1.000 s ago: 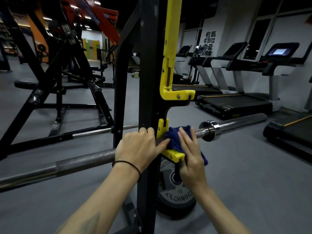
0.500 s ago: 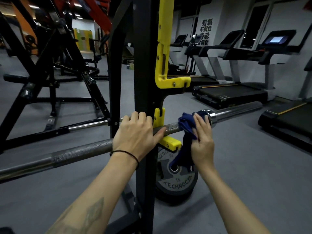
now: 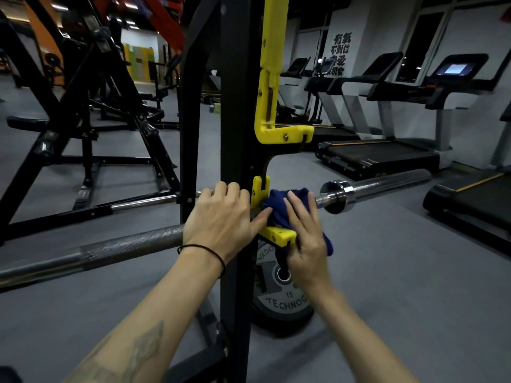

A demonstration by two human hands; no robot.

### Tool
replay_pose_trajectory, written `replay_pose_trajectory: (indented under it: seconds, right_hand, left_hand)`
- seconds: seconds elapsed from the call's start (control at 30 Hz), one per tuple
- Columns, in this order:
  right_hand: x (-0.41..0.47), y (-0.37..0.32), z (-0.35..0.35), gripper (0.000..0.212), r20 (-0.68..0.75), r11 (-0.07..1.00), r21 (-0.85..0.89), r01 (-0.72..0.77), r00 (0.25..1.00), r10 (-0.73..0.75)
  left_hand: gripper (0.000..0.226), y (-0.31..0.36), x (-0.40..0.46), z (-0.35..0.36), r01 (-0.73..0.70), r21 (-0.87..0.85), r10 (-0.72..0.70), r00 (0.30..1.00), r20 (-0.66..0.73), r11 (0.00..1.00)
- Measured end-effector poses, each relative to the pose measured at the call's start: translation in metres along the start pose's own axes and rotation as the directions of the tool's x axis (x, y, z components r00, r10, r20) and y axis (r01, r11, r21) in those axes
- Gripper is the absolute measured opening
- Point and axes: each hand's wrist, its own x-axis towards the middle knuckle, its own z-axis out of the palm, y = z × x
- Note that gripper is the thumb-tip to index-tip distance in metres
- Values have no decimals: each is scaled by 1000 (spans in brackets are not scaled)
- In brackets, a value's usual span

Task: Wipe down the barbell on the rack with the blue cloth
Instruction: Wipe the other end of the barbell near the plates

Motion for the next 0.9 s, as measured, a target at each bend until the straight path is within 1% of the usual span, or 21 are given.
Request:
replay_pose_trajectory:
  seconds: [0.03, 0.07, 0.1, 0.13, 0.17, 0.2, 0.23, 0.3, 0.33, 0.37, 0.4, 0.43, 0.47, 0.5, 0.57, 0.63, 0.7, 0.8, 0.83, 0.9]
  right_hand:
    - [3, 18, -9, 50, 32, 995, -70, 66, 997, -64]
    - [6, 34, -18, 48, 15, 993, -116, 36, 999, -35]
    - [10, 45, -24, 47, -45, 991, -112, -74, 997, 69]
    - [11, 47, -23, 49, -122, 978, -57, -203, 973, 195]
    - [11, 39, -17, 51, -172, 955, 3, -296, 941, 292]
    - [9, 26, -6, 53, -188, 946, 35, -322, 928, 323]
    - [2, 14, 4, 55, -174, 960, 37, -279, 944, 281]
    - [-11, 3, 11, 59, -84, 1000, 6, -27, 996, 27]
    - [-11, 9, 6, 60, -40, 994, -42, 100, 994, -101]
    - [-6, 22, -2, 58, 5, 978, -101, 185, 983, -185]
    - [-3, 32, -9, 54, 44, 967, -154, 203, 979, -198]
    - [0, 37, -14, 51, 49, 968, -198, 151, 988, -144]
    - [2, 38, -18, 49, 17, 977, -208, 41, 999, -39]
    - [3, 35, -20, 49, -27, 978, -182, -97, 995, 94]
    - [10, 19, -22, 49, -65, 943, -89, -320, 947, 315]
    - [21, 6, -26, 48, -25, 895, 10, -445, 895, 445]
    - [35, -4, -35, 48, 38, 863, 68, -501, 865, 500]
    - [50, -15, -53, 45, 123, 835, 139, -533, 846, 519]
    - [54, -16, -59, 45, 153, 809, 164, -565, 825, 545]
    - [66, -19, -74, 43, 188, 721, 216, -659, 752, 632]
  left_hand:
    - [61, 0, 0, 0, -1, -1, 1, 1000, 1, 1000]
    - [61, 0, -1, 0, -6, 0, 6, 1000, 7, 1000]
    - [60, 0, -1, 0, -9, 2, 8, 1000, 10, 1000]
    - [59, -1, -2, 0, -2, 7, 2, 1000, 11, 1000]
    - [58, -1, -3, -1, 11, 12, -11, 1000, 7, 1000]
    - [58, -1, -3, -2, 22, 11, -22, 1000, -1, 1000]
    - [57, -1, -4, -2, 31, -2, -31, 999, -7, 1000]
    - [54, 2, -7, -2, 54, -32, -54, 999, 3, 998]
    - [53, 3, -10, -2, 59, -37, -59, 998, 10, 998]
    - [53, 5, -13, -2, 66, -45, -65, 998, 24, 997]
    - [52, 7, -17, -3, 77, -64, -74, 996, 50, 995]
    - [52, 10, -20, -4, 89, -92, -83, 994, 71, 992]
    - [51, 12, -22, -5, 105, -121, -94, 991, 92, 987]
    - [50, 14, -24, -8, 130, -156, -113, 987, 114, 979]
    - [48, 19, -24, -17, 205, -245, -177, 975, 135, 947]
    - [46, 25, -21, -28, 274, -306, -240, 960, 146, 911]
    - [46, 35, -19, -40, 278, -315, -233, 957, 173, 907]
    - [52, 50, -9, -56, 249, -294, -183, 955, 235, 923]
    - [54, 55, -4, -59, 251, -285, -176, 948, 265, 925]
    - [57, 67, 6, -66, 270, -276, -169, 925, 340, 922]
